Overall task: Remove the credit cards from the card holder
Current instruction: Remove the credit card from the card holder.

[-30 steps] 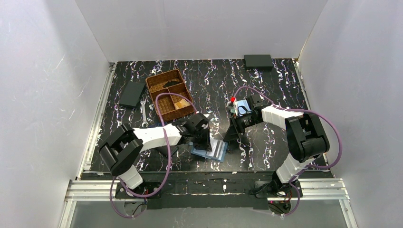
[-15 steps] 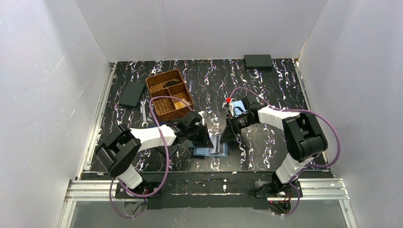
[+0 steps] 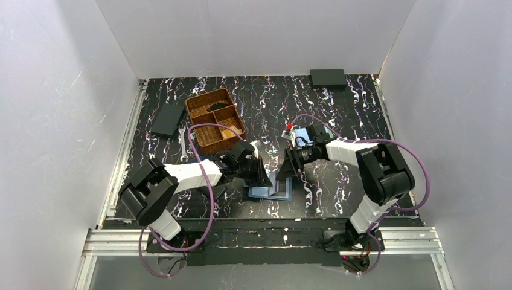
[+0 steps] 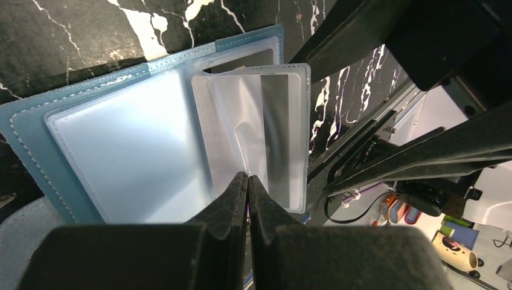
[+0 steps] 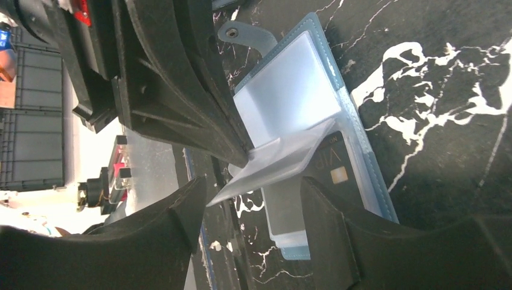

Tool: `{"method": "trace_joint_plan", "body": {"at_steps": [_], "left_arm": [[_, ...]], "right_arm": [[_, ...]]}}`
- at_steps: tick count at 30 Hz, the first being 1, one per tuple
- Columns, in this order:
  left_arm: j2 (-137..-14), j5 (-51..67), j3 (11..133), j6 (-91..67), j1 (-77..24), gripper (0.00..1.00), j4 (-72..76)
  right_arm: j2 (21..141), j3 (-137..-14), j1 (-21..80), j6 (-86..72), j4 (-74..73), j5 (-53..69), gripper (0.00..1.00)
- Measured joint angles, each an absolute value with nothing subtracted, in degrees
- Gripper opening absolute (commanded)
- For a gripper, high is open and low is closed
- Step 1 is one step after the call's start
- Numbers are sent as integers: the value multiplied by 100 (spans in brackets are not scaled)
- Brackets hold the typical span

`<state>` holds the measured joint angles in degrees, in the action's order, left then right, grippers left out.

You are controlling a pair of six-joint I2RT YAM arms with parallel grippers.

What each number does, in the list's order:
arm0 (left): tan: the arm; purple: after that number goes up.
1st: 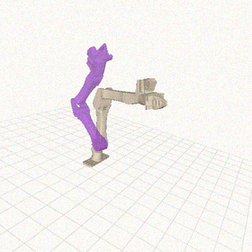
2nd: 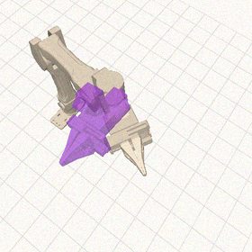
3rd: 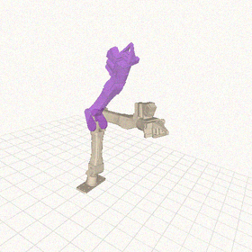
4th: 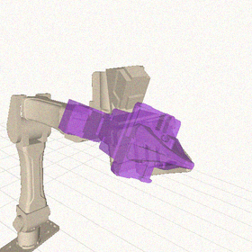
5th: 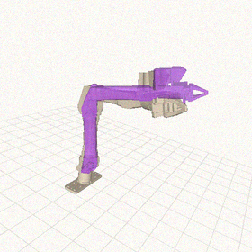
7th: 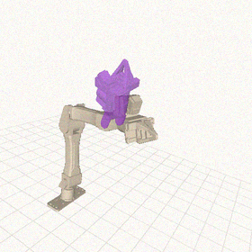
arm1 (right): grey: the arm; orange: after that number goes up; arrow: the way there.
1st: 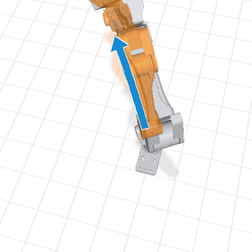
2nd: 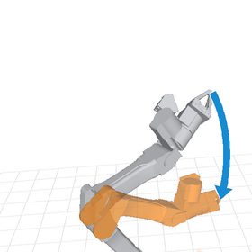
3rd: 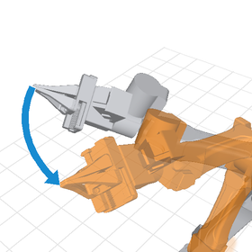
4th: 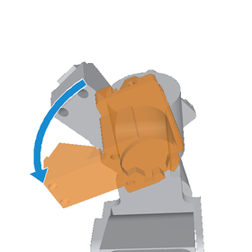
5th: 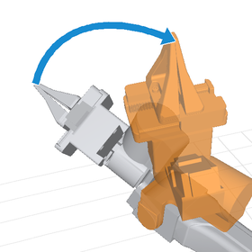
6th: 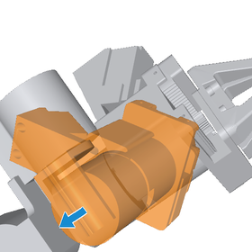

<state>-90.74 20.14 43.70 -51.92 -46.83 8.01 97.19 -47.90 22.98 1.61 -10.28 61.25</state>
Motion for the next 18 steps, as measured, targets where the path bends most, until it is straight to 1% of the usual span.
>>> {"method": "trace_joint_plan", "body": {"at_steps": [7, 10, 12, 18], "left_arm": [[-9076, 2064, 4353, -5273, -4683, 0, 947], [-9087, 2067, 4333, -5312, -4683, 15, 987], [-9102, 2067, 4294, -5349, -4683, 20, 1026], [-9111, 2064, 4158, -5422, -4663, 22, 1033]], "right_arm": [[9902, -4790, 2508, -202, -808, 6149, 56], [9994, -4790, 2556, -279, -757, 6145, 51], [10040, -4788, 2563, -296, -746, 6121, 48], [10158, -4790, 2563, -307, -751, 5774, 41]]}}
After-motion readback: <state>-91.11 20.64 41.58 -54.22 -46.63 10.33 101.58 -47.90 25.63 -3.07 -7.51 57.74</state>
